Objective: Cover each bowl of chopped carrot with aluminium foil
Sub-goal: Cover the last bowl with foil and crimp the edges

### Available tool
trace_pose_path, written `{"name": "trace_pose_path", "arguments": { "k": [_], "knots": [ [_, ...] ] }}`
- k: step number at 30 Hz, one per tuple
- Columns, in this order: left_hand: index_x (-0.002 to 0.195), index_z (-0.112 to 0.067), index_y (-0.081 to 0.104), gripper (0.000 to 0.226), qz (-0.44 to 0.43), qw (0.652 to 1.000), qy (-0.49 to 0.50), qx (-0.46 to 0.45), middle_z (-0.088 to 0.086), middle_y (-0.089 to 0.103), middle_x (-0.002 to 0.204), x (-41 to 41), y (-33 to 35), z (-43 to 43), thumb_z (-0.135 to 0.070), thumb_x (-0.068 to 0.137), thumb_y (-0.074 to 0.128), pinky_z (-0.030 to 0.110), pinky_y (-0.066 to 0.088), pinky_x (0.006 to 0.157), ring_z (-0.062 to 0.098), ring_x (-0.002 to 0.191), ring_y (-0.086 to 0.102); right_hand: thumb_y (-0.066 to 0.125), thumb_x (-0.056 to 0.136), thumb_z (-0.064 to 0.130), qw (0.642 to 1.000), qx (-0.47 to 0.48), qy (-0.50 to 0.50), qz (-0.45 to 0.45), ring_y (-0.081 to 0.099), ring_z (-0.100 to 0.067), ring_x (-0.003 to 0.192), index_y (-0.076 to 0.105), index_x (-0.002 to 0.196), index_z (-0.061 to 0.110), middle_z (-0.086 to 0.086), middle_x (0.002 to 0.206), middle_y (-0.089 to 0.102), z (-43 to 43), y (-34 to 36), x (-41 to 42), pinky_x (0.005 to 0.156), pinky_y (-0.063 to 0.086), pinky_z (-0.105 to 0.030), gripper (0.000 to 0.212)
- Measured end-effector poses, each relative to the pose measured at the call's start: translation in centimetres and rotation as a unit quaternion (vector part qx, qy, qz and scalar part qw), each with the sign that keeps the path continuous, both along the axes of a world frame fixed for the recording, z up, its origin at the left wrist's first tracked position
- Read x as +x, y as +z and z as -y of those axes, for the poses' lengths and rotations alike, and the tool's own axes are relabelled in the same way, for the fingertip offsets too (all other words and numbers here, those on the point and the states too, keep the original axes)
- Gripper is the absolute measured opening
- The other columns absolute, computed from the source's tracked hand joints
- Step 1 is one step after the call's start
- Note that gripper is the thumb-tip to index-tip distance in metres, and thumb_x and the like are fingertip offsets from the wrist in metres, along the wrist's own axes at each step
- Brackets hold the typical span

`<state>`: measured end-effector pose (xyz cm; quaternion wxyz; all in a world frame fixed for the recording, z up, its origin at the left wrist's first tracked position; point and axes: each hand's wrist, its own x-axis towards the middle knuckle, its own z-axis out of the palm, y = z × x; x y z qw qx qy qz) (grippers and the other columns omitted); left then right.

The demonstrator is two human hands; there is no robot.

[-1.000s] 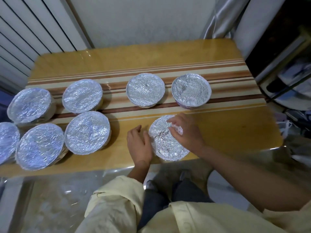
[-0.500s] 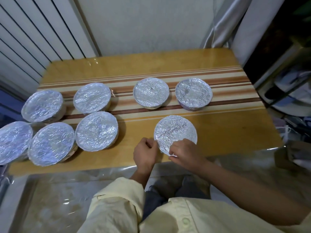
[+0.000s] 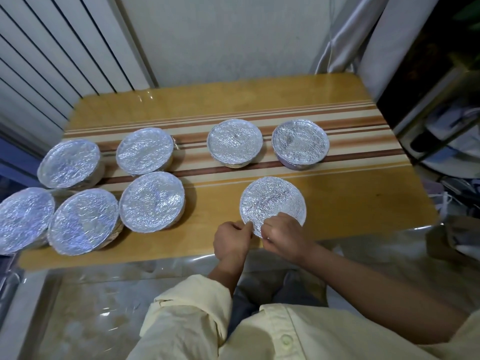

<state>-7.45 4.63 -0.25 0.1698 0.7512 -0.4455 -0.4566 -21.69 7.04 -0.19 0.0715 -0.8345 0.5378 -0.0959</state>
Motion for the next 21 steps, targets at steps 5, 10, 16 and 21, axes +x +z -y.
{"name": "trace_pose_path", "arguments": {
  "k": [5, 10, 16, 21],
  "knots": [
    [0.065, -0.018, 0.075, 0.024, -0.014, 1.0, 0.024, 0.011, 0.003, 0.074, 0.072, -0.1, 0.1, 0.2, -0.038, 0.075, 0.069, 0.028, 0.05, 0.07, 0.027, 0.077, 0.07, 0.072, 0.054, 0.006, 1.0, 0.001, 0.0, 0.005, 0.049, -0.024, 0.049, 0.052, 0.053, 0.012, -0.003, 0.053, 0.05, 0.1, -0.2, -0.3, 0.049, 0.037, -0.029, 0.021],
    [0.056, -0.02, 0.071, 0.023, -0.01, 1.0, 0.025, 0.013, 0.006, 0.074, 0.072, -0.1, 0.3, 0.8, -0.027, 0.078, 0.07, 0.027, 0.049, 0.067, 0.028, 0.077, 0.07, 0.079, 0.056, 0.015, 0.999, 0.002, -0.016, 0.035, 0.053, -0.021, 0.053, 0.057, 0.061, 0.014, 0.0, 0.059, 0.054, 0.0, -0.2, -0.3, 0.051, 0.039, -0.027, 0.022],
    [0.051, -0.021, 0.067, 0.028, 0.004, 1.0, 0.019, 0.002, 0.006, 0.073, 0.07, -0.1, 0.0, 1.1, -0.028, 0.078, 0.072, 0.028, 0.049, 0.066, 0.03, 0.075, 0.07, 0.081, 0.053, 0.007, 0.998, 0.021, -0.034, 0.039, 0.051, -0.022, 0.045, 0.056, 0.051, 0.013, -0.001, 0.051, 0.052, 0.4, 0.0, 0.5, 0.044, 0.037, -0.024, 0.026],
    [0.06, -0.018, 0.072, 0.03, -0.001, 1.0, 0.025, 0.002, 0.001, 0.073, 0.067, -0.2, -0.3, 0.3, -0.04, 0.079, 0.07, 0.029, 0.051, 0.069, 0.025, 0.073, 0.069, 0.079, 0.054, 0.004, 0.997, 0.025, -0.046, 0.062, 0.05, -0.019, 0.045, 0.055, 0.051, 0.013, 0.001, 0.051, 0.051, 0.2, -0.1, 0.5, 0.044, 0.031, -0.021, 0.027]
  ]
}}
